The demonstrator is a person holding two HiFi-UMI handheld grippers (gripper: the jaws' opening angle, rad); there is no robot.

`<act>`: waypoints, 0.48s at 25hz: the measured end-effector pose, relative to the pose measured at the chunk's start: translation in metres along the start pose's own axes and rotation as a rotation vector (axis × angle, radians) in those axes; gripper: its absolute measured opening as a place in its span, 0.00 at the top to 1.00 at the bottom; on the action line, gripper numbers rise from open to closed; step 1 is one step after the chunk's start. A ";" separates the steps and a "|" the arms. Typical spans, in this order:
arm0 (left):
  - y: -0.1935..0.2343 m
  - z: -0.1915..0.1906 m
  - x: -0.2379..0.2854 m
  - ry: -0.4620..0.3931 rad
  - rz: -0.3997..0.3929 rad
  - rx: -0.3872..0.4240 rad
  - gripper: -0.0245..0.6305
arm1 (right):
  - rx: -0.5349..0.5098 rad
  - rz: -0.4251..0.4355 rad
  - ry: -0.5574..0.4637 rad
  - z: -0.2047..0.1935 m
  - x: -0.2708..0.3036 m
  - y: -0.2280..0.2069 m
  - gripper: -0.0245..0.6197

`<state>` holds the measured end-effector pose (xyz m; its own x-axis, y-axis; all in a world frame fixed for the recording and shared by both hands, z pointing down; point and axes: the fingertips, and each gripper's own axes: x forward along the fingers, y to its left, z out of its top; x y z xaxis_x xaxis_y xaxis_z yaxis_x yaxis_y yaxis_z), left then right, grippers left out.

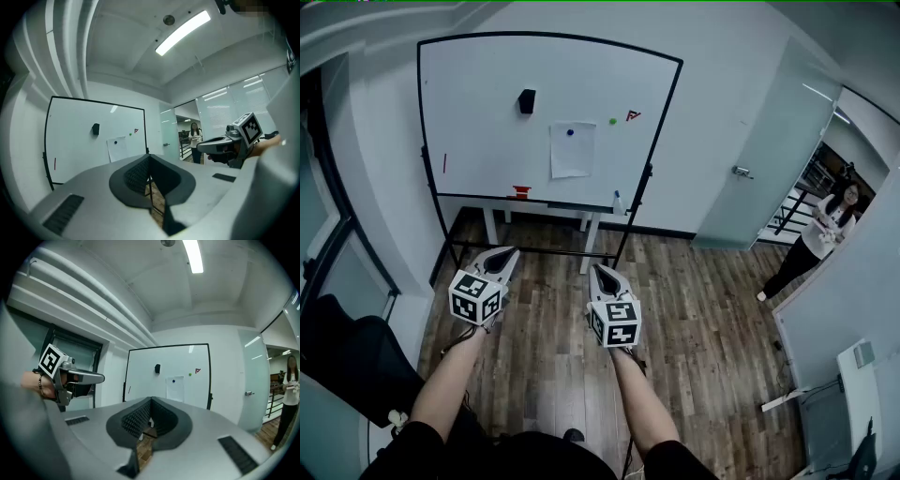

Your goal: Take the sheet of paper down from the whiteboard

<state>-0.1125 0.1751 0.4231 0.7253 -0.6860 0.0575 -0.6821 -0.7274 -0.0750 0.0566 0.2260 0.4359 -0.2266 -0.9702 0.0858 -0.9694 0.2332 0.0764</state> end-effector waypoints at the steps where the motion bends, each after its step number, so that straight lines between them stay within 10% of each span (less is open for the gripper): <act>1: -0.001 -0.001 0.001 0.001 -0.003 0.001 0.93 | 0.000 -0.001 0.001 -0.001 0.000 -0.001 0.92; 12: -0.026 0.002 0.033 0.009 -0.015 0.012 0.93 | -0.007 -0.009 -0.017 0.001 -0.005 -0.038 0.92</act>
<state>-0.0712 0.1714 0.4252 0.7344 -0.6754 0.0678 -0.6701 -0.7373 -0.0862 0.0940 0.2220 0.4314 -0.2193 -0.9733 0.0680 -0.9708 0.2246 0.0839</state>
